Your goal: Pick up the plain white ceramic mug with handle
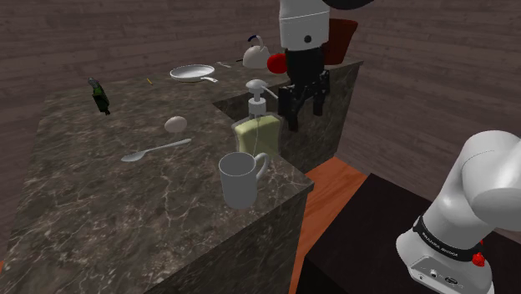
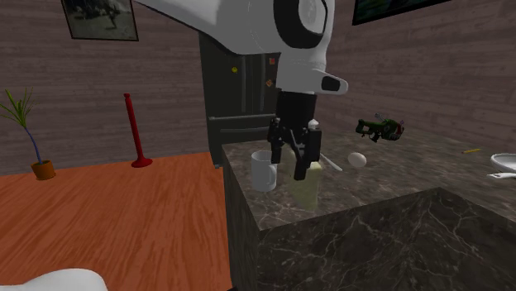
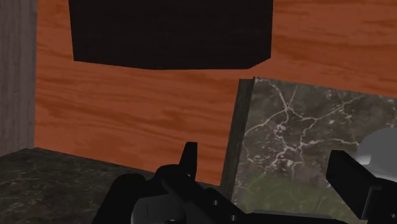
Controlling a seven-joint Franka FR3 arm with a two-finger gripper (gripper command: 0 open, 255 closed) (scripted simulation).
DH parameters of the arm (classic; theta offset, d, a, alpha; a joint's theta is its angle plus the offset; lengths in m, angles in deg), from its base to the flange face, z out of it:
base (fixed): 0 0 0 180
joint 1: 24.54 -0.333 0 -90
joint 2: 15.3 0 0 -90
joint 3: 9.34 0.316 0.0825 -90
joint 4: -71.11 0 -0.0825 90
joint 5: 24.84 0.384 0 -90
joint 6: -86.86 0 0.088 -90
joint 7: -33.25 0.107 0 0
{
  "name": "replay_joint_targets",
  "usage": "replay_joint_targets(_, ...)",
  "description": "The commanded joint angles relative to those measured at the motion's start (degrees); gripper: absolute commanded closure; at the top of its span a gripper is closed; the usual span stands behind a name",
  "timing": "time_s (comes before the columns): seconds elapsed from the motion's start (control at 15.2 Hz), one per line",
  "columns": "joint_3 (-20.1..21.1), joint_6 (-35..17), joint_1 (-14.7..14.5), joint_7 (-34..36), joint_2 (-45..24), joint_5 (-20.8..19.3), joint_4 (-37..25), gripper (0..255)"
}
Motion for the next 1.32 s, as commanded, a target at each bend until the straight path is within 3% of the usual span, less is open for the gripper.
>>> replay_joint_targets(0.0, 1.9, -1.4, -0.9, 1.7, -3.1, 0.6, -1.7, 0)
replay_joint_targets(0.46, 7.8, -3.4, -3.7, 7.8, -14.8, 0.2, -11.2, 0)
replay_joint_targets(0.92, 12.8, -3.5, -7.7, 14.5, -28.3, -3.3, -23.9, 0)
replay_joint_targets(1.25, 12.9, -6.4, -8.1, 14.8, -29.4, -3.7, -21.9, 0)
